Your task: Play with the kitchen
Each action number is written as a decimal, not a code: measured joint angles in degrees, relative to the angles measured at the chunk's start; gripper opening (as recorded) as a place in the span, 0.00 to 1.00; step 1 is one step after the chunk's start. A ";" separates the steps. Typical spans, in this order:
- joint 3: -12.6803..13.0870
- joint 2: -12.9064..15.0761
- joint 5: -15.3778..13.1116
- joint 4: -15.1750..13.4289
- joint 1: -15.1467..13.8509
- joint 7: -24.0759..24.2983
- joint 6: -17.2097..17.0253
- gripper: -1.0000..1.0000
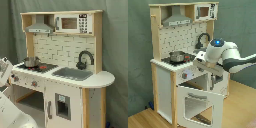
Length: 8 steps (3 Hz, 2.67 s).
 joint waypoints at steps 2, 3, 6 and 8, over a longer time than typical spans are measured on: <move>-6.62 -1.35 -6.78 0.36 6.00 0.71 -7.19 1.00; -8.19 -2.71 -10.39 1.21 8.45 1.63 -11.46 1.00; -8.44 -9.05 -21.54 6.00 11.02 2.81 -22.98 1.00; -7.16 -15.39 -31.52 7.59 10.98 2.80 -25.01 1.00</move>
